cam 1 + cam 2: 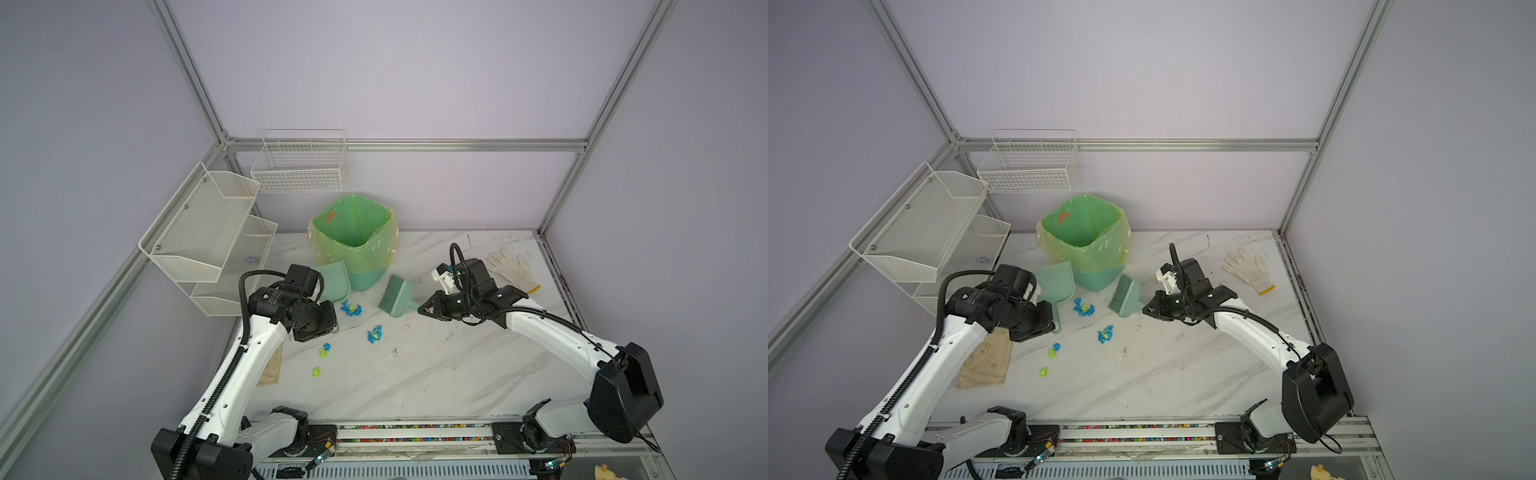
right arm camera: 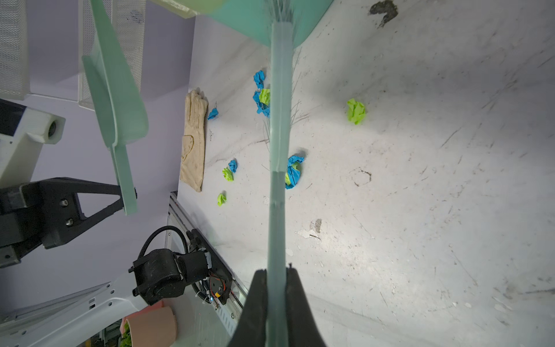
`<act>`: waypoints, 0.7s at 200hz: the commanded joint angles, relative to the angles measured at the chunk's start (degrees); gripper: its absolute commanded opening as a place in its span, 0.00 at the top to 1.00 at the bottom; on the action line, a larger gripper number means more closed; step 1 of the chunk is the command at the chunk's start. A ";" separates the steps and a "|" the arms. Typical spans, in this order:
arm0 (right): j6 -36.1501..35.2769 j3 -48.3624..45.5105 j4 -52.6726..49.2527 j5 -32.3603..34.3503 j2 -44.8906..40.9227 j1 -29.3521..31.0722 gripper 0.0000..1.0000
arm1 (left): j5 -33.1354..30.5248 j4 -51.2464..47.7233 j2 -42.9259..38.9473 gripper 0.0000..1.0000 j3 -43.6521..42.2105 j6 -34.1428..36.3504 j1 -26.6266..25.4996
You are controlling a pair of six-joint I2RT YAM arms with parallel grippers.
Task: Sweep away the paper scraps from the table
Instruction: 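Lower the empty dustpan with the left gripper while the right brings the brush over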
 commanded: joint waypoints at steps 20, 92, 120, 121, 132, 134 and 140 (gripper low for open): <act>5.12 0.79 5.02 0.66 2.28 5.29 1.00 | -3.54 2.07 -1.40 1.00 -3.94 -1.48 0.02; 9.02 1.87 8.31 2.09 4.64 11.15 1.00 | -6.90 0.64 -1.68 1.00 -4.23 -2.66 0.58; 10.21 3.39 9.60 2.44 6.56 13.09 1.00 | -7.24 0.52 -1.68 1.00 -3.31 -2.24 0.71; 10.28 3.41 9.60 2.53 6.68 13.19 1.00 | -7.24 0.53 -1.68 1.00 -3.28 -2.22 0.73; 10.76 4.00 9.94 2.92 7.63 13.62 1.00 | -7.33 0.28 -1.76 1.00 -3.08 -2.15 0.76; 10.96 3.99 10.01 2.94 7.80 13.70 1.00 | -7.33 0.27 -1.77 1.00 -3.08 -2.05 0.76; 11.52 4.24 10.56 3.05 8.39 13.82 1.00 | -7.33 0.27 -1.90 1.00 -3.08 -2.05 0.73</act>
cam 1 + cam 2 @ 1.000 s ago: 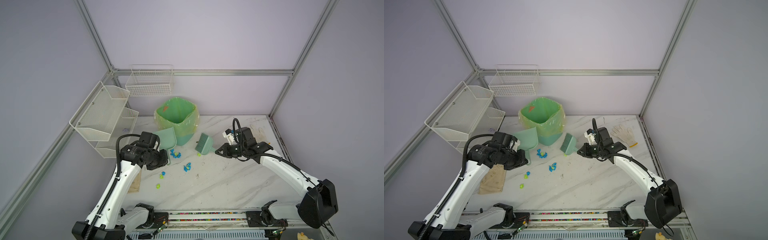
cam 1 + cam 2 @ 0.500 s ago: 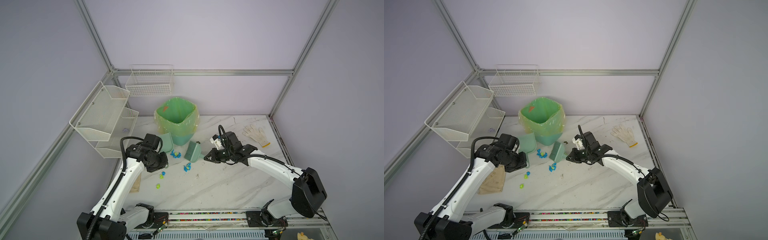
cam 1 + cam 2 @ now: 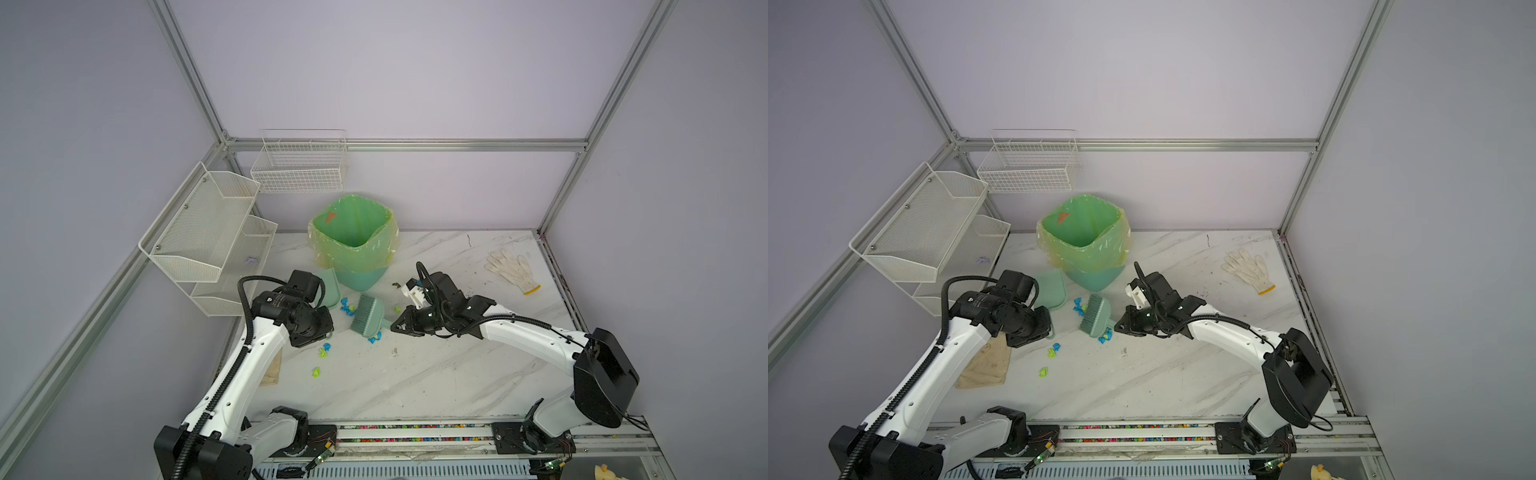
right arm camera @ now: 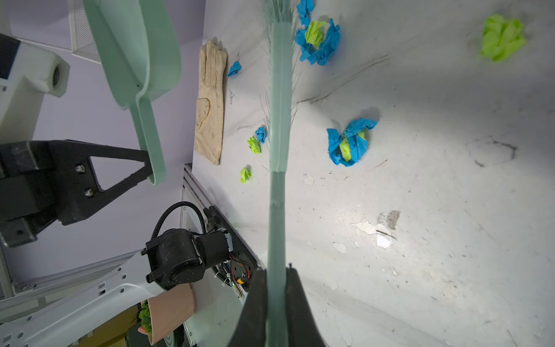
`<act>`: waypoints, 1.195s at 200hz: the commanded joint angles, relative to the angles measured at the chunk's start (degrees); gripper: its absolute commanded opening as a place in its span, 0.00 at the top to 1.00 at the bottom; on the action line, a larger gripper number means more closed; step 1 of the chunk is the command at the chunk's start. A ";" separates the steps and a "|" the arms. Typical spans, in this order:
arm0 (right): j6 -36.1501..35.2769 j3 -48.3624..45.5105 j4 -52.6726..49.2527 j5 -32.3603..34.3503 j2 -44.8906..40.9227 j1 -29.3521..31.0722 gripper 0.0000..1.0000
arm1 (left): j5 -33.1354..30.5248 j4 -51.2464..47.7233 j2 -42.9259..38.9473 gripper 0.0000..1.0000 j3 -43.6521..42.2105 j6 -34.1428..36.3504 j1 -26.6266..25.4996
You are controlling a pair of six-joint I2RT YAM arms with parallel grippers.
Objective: Sweep away the paper scraps from the table
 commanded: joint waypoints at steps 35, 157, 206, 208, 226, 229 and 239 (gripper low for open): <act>4.23 3.91 5.29 1.15 4.82 2.04 1.00 | -0.96 0.09 -1.83 1.00 0.10 -0.19 0.60; 3.23 -2.30 -3.25 3.20 4.71 -1.35 1.00 | 1.89 0.77 -0.83 1.00 -0.11 0.92 0.40; -3.64 -3.35 -13.83 5.39 1.09 -8.79 1.00 | 3.03 2.25 -1.01 1.00 -1.93 0.45 -0.72; -4.03 -3.33 -14.40 5.59 0.90 -9.19 1.00 | 2.94 2.28 -1.01 1.00 -1.97 0.41 -0.86; -7.31 -3.07 -19.24 7.14 -1.06 -13.09 1.00 | 2.45 3.08 -1.01 1.00 -2.57 -0.37 -2.73; -7.80 -2.99 -19.94 7.32 -1.32 -13.69 1.00 | 2.32 3.22 -1.01 1.00 -2.73 -0.60 -3.24; -9.13 -2.44 -22.18 7.99 -2.29 -15.23 1.00 | 1.74 3.48 -0.75 1.00 -2.90 -1.26 -4.79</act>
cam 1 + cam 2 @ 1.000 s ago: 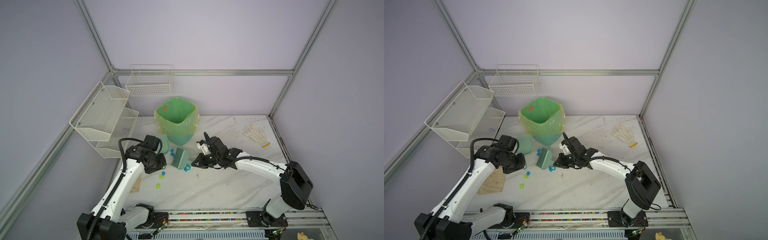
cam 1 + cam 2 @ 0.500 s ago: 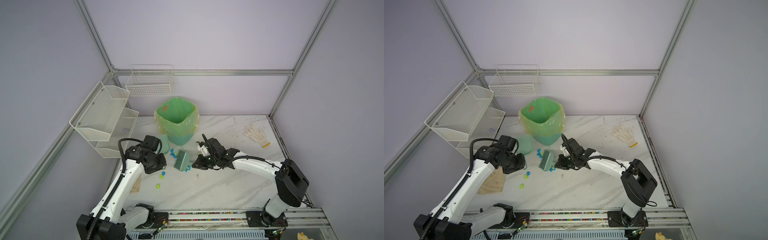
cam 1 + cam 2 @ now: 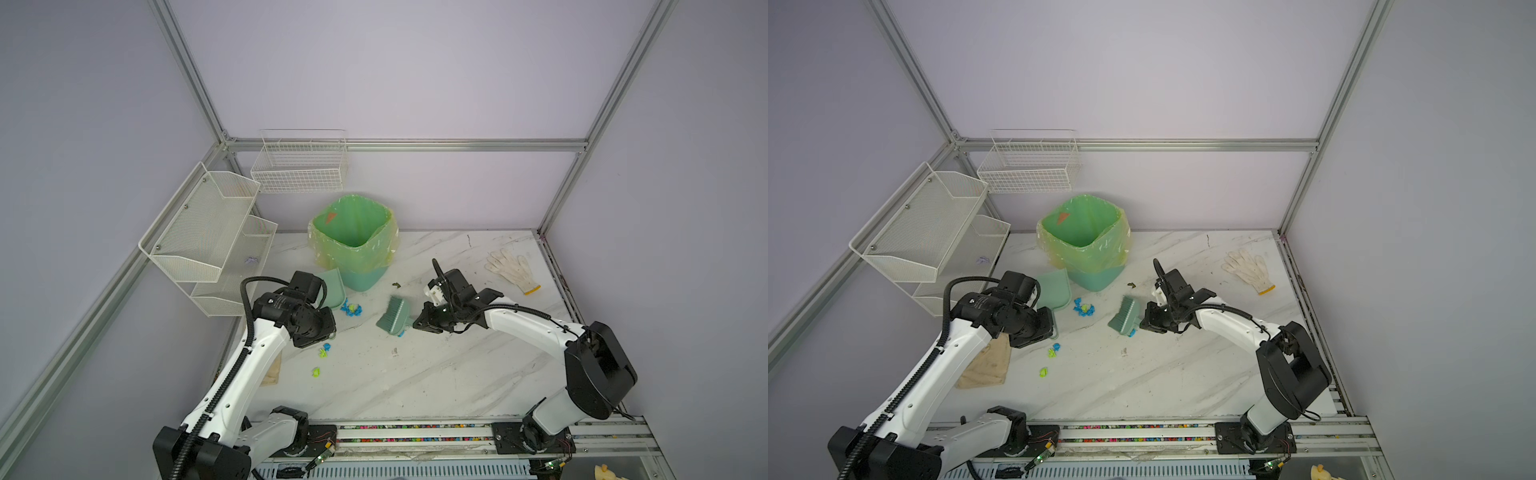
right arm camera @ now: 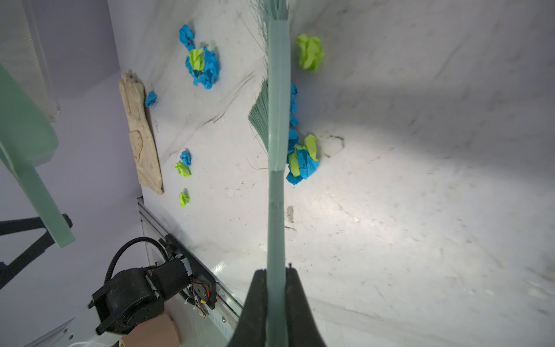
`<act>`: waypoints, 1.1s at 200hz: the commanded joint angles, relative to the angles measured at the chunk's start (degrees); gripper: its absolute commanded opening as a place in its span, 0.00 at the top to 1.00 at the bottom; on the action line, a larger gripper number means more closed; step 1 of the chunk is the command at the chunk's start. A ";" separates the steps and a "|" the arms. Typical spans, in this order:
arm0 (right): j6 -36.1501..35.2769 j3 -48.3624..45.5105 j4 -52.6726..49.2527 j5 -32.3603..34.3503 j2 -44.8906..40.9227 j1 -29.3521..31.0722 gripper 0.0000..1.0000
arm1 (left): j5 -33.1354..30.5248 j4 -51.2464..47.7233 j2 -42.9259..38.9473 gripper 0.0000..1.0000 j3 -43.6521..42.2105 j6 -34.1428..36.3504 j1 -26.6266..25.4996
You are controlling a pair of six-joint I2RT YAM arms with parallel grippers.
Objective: Sweep away the paper scraps from the table
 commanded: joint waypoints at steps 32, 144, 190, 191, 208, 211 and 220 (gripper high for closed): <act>-5.15 4.09 -13.09 1.87 -4.92 -4.13 1.00 | -3.20 2.72 1.05 1.00 -2.18 -3.32 -8.56; -7.97 19.30 -12.21 2.24 5.49 -5.73 1.00 | -4.81 6.73 3.19 1.00 -4.77 -10.72 -22.41; -14.28 25.15 -16.28 9.67 7.58 -7.64 1.00 | -5.83 8.04 6.54 1.00 -5.03 -12.74 -29.36; -14.52 25.30 -16.49 9.89 7.65 -7.69 1.00 | -5.87 8.11 6.63 1.00 -5.02 -12.74 -29.47; -18.52 28.02 -20.06 14.18 8.21 -8.04 1.00 | -5.68 8.57 7.66 1.00 -4.93 -12.75 -31.00; -19.33 28.68 -20.80 14.85 8.42 -8.02 1.00 | -5.54 8.72 7.84 1.00 -4.93 -12.75 -31.29; -21.69 30.66 -23.49 17.46 9.17 -8.04 1.00 | -4.97 9.08 8.41 1.00 -4.84 -12.50 -31.86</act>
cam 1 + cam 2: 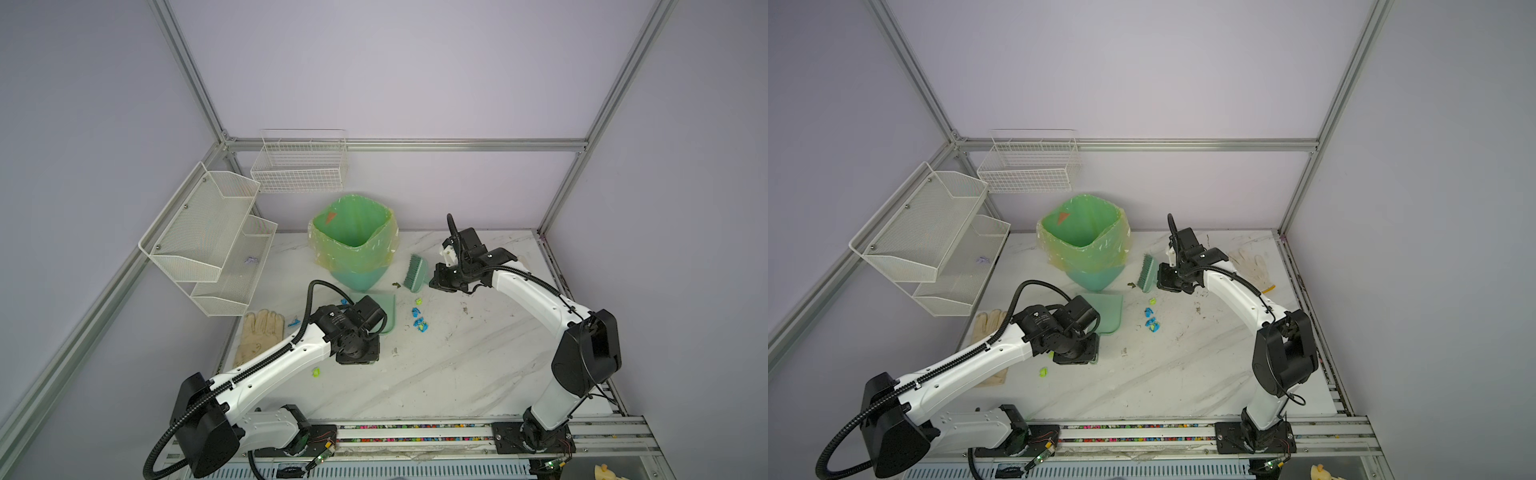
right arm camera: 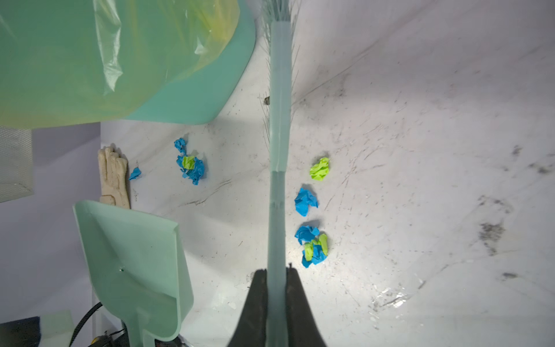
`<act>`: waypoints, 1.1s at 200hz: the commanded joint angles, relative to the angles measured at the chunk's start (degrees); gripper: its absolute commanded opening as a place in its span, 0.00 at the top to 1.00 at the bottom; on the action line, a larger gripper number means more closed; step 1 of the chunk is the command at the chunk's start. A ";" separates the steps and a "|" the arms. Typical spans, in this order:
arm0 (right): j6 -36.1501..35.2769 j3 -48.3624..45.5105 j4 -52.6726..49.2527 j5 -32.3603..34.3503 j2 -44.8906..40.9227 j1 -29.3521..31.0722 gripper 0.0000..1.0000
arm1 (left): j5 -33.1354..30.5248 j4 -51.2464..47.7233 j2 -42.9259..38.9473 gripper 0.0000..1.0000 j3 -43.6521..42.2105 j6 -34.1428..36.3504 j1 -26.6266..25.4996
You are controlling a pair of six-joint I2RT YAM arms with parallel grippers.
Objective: Sweep away the paper scraps from the table
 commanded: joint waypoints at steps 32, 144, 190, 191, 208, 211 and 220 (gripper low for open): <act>-13.64 8.46 -10.57 17.17 0.56 -0.39 1.00 | 2.29 2.82 2.21 1.00 -1.17 0.12 -2.51; -31.88 11.28 -11.86 44.97 -0.73 7.98 1.00 | 14.20 5.56 2.86 1.00 -3.93 2.49 -3.15; -36.90 12.98 -13.10 43.61 2.47 10.08 1.00 | 17.82 5.57 3.11 1.00 -4.72 3.36 -3.19; -37.07 12.96 -13.04 43.80 2.54 10.16 1.00 | 17.79 5.57 3.16 1.00 -4.72 3.40 -3.17; -40.02 11.86 -12.22 46.65 3.26 11.26 1.00 | 18.27 5.49 3.93 1.00 -4.64 4.07 -3.27; -40.44 11.68 -12.20 46.89 3.36 11.41 1.00 | 18.33 5.46 4.08 1.00 -4.64 4.17 -3.30; -41.83 10.73 -12.05 47.53 3.34 11.85 1.00 | 18.45 5.44 4.46 1.00 -4.48 4.54 -3.30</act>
